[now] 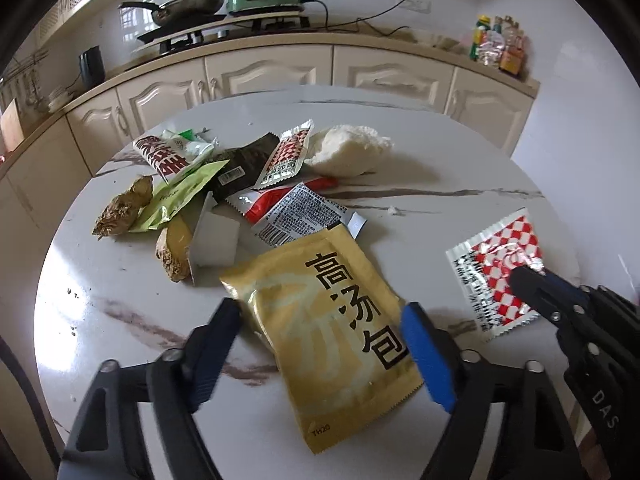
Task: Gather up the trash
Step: 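Grasp the red-checkered packet with the right tool while the left tool grasps the yellow soup packet, then carry both packets over the blue bin and open both tools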
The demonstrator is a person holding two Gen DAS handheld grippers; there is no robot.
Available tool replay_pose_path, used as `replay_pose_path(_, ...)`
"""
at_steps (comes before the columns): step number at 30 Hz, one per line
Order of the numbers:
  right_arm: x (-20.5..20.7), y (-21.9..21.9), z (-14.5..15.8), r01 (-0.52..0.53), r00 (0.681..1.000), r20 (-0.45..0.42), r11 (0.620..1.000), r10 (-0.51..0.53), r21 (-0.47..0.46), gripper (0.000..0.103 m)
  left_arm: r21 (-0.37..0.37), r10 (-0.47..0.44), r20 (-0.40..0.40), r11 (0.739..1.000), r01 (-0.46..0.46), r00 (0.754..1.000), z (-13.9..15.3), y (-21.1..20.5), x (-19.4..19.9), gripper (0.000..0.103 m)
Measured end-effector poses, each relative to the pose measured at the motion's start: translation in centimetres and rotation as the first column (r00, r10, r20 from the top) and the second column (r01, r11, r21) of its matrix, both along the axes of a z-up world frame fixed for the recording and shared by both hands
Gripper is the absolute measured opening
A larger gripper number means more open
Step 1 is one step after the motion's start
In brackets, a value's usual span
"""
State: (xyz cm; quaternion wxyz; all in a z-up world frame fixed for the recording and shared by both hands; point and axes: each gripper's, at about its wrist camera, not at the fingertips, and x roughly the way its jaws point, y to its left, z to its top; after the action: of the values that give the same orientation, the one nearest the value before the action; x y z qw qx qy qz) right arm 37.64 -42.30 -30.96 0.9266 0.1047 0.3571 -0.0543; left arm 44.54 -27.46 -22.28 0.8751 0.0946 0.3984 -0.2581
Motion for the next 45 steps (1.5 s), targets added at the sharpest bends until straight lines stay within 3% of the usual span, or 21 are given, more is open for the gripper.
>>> replay_pose_path(5, 0.0, 1.2, 0.1, -0.021, 1.0, 0.003, 1.0, 0.021, 0.003, 0.005, -0.03, -0.042, -0.007, 0.999, 0.042, 0.999, -0.3, 1.1, 0.3, 0.056)
replay_pose_path(6, 0.1, 1.6, 0.1, -0.031, 1.0, -0.001, 1.0, 0.031, 0.006, 0.005, -0.042, -0.056, -0.012, 0.998, 0.055, 0.998, -0.3, 1.3, 0.3, 0.049)
replay_pose_path(15, 0.2, 4.1, 0.2, -0.079, 0.997, -0.008, 0.997, 0.079, 0.014, 0.005, -0.116, -0.113, -0.056, 0.988, 0.106, 0.992, -0.4, 4.2, 1.4, 0.039)
replay_pose_path(17, 0.1, 4.6, 0.4, -0.085, 0.996, -0.005, 0.996, 0.085, 0.013, 0.005, -0.14, -0.123, -0.057, 0.984, 0.114, 0.991, 0.6, 5.4, 1.6, 0.032)
replay_pose_path(18, 0.0, 5.0, 0.5, -0.087, 0.996, -0.005, 0.996, 0.087, 0.007, 0.005, -0.174, -0.122, -0.047, 0.978, 0.112, 0.991, 1.3, 6.2, 1.5, 0.023)
replay_pose_path(22, 0.0, 6.2, 1.3, -0.103, 0.995, 0.003, 0.995, 0.103, -0.003, 0.004, -0.167, -0.133, -0.036, 0.978, 0.126, 0.99, 2.2, 7.5, 1.3, 0.02)
replay_pose_path(28, 0.1, 8.6, 2.2, -0.133, 0.991, 0.009, 0.991, 0.133, -0.014, 0.004, -0.217, -0.151, -0.011, 0.965, 0.145, 0.988, 3.5, 9.4, -0.4, 0.015)
replay_pose_path(37, 0.4, 14.4, 6.1, -0.204, 0.975, 0.07, 0.976, 0.209, -0.075, 0.004, -0.305, -0.092, 0.064, 0.946, 0.108, 0.994, 7.6, 16.9, -2.2, 0.012)
replay_pose_path(45, 3.0, 23.8, 9.6, -0.362, 0.918, 0.127, 0.924, 0.376, -0.121, 0.004, -0.33, 0.096, 0.139, 0.943, -0.046, 0.986, 10.8, 29.3, -3.5, 0.012)
